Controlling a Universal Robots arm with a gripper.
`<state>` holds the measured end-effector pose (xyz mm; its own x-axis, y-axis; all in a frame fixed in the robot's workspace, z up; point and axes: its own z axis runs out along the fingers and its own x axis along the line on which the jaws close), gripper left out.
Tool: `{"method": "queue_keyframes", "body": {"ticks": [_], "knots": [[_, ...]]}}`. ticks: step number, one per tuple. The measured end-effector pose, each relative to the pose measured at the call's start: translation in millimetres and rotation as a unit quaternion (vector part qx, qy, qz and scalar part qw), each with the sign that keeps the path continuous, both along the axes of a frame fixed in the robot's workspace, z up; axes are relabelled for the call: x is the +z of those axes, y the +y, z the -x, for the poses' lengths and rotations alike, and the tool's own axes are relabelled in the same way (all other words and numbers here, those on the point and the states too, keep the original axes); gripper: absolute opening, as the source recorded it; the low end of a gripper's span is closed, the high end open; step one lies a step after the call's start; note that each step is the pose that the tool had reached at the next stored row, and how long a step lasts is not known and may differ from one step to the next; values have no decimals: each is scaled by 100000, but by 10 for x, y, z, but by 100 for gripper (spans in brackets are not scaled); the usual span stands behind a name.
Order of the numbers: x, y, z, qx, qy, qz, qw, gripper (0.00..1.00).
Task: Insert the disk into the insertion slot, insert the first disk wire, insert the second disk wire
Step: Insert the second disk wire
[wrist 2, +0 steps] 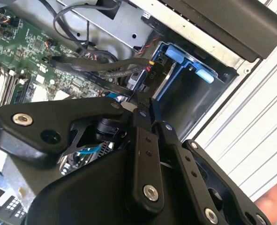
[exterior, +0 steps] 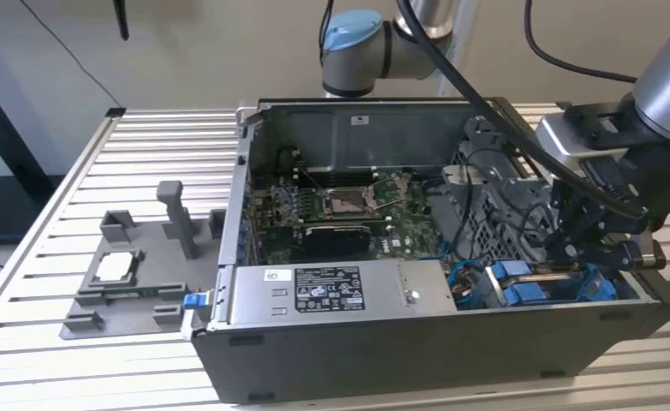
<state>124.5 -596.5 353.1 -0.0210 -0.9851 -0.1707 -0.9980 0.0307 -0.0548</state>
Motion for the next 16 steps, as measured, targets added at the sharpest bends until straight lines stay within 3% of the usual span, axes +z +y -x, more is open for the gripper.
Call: {"method": "queue_keyframes", "body": {"ticks": [4,8,16], "knots": [[-20,0,0,-36,1,-276,100000,16],[-23,0,-1,-28,-1,-288,100000,16],[-73,0,-1,-25,-615,-480,99997,16]]}}
